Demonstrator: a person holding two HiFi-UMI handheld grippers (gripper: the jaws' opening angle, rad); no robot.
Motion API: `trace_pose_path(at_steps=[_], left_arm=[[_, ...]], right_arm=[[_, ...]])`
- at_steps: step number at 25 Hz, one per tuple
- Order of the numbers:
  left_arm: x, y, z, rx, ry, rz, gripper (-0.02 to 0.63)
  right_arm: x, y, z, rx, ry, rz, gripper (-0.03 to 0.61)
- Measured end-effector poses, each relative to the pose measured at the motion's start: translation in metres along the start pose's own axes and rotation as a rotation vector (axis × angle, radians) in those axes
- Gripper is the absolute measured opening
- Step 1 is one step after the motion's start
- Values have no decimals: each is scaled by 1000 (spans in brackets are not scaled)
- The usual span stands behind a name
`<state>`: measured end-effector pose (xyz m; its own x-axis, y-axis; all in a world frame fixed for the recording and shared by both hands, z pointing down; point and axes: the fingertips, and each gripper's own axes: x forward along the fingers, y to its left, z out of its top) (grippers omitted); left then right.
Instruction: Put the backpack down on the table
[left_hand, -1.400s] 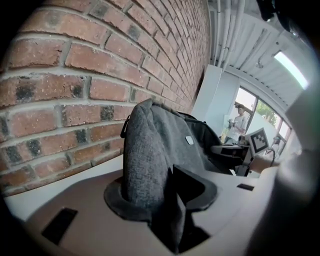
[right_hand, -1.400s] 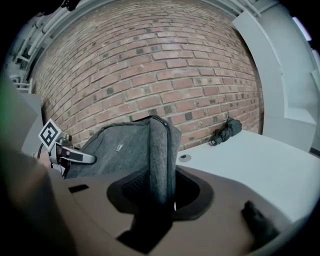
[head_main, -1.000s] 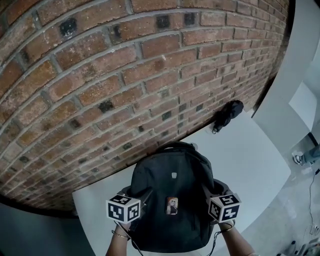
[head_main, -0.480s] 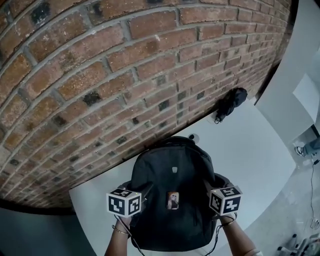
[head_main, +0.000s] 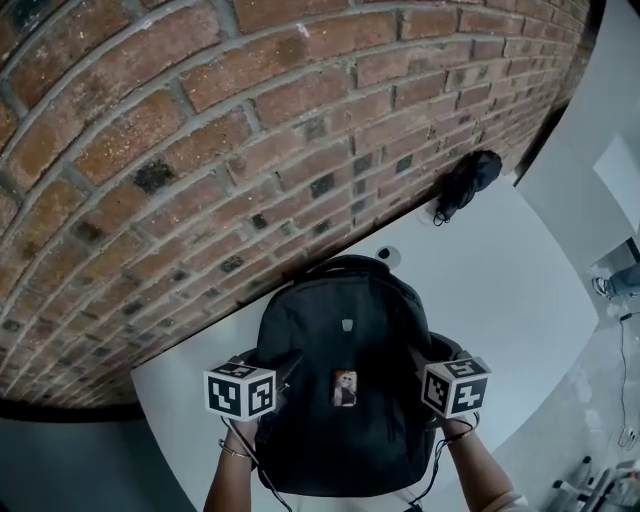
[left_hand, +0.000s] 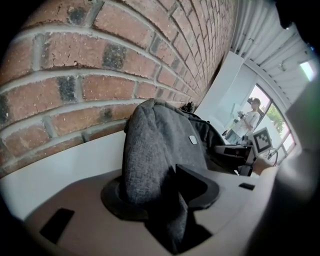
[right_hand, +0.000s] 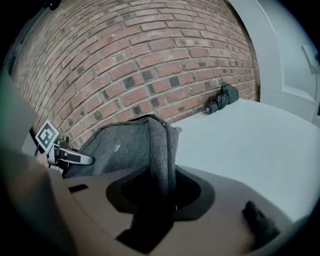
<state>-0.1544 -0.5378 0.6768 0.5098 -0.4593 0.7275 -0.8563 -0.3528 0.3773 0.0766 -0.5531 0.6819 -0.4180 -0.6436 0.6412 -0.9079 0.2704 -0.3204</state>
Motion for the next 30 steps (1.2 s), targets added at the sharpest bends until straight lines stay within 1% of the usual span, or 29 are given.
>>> trace_pose_path(at_steps=[6,10,15,17,19,23,27,30], left_arm=[[11,11,-8,-74,29,-11,224],[16,18,-8,-96,30,-1,252],[10,14,-7,-89,37,5,258],[8,12,-7,-87,45,0,259],[5,8,-5,-78,46,-9,279],[-6,6,1,-78,8,-10,307],[-27,13,7,-92,-55,34,310],[-49,14,13,-102,-111,64,310]], right_arm=[[7,-4,-5,23,23,7,130],[10,-5,-7,33,31,9,134],[7,-2,-5,40,34,34,139],[5,1,-4,30,33,40,185],[0,2,-2,18,20,32,196],[-14,-1,3,-2,-28,0,204],[-34,-5,12,-6,-86,-30,204],[-47,-2,13,-4,-97,-36,204]])
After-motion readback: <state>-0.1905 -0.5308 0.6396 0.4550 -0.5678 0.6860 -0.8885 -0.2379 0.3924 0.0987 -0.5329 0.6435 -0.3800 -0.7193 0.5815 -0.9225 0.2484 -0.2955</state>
